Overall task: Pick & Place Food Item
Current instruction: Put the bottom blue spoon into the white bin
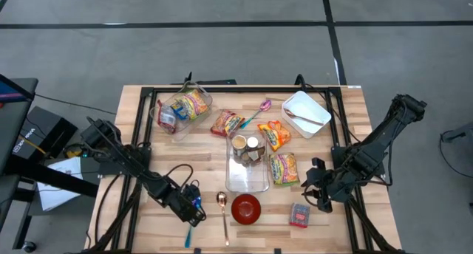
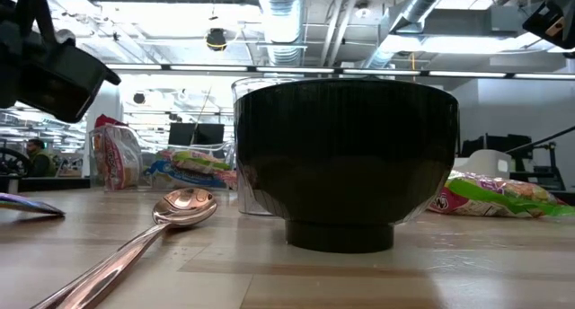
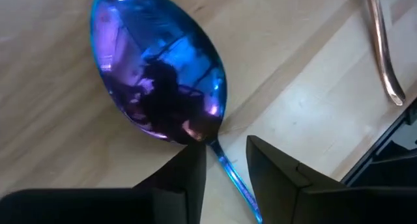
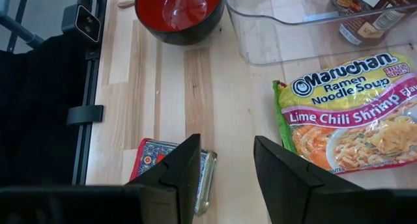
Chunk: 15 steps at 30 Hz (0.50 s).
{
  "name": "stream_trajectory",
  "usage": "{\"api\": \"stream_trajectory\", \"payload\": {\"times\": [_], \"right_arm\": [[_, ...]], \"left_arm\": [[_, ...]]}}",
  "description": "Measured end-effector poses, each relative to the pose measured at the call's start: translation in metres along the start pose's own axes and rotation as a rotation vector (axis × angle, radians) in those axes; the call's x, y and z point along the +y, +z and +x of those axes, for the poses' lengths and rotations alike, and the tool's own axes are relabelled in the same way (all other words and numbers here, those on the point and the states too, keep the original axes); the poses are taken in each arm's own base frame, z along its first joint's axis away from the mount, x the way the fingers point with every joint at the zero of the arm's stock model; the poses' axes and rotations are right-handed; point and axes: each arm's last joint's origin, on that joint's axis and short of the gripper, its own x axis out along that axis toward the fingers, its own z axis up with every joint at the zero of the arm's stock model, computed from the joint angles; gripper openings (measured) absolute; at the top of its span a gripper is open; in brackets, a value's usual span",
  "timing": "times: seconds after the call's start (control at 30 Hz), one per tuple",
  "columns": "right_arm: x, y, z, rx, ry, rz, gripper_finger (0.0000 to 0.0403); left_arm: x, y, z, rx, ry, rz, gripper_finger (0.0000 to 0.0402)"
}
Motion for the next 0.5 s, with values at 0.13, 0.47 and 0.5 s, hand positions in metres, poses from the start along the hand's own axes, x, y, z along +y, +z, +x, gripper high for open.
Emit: {"api": "stream_trajectory", "payload": {"times": [0.13,0.47,0.5], "right_arm": [[0.0000,0.0000,0.0000,0.000,0.000,0.000,0.0136],[0.0000,0.0000,0.0000,0.000,0.000,-0.001,0.0136],[0.0000,0.0000,0.0000,0.000,0.000,-0.001,0.0136]], "left_arm": [[-0.0002,0.0020,0.0024,-0.006,-0.001,-0.007,0.0106],[0.0000,0.0077,0.0028,-0.039,-0.002,0.011,0.0075],[0.0000,0.0080,0.0028,-0.048,-0.002,0.012,0.0066]]}}
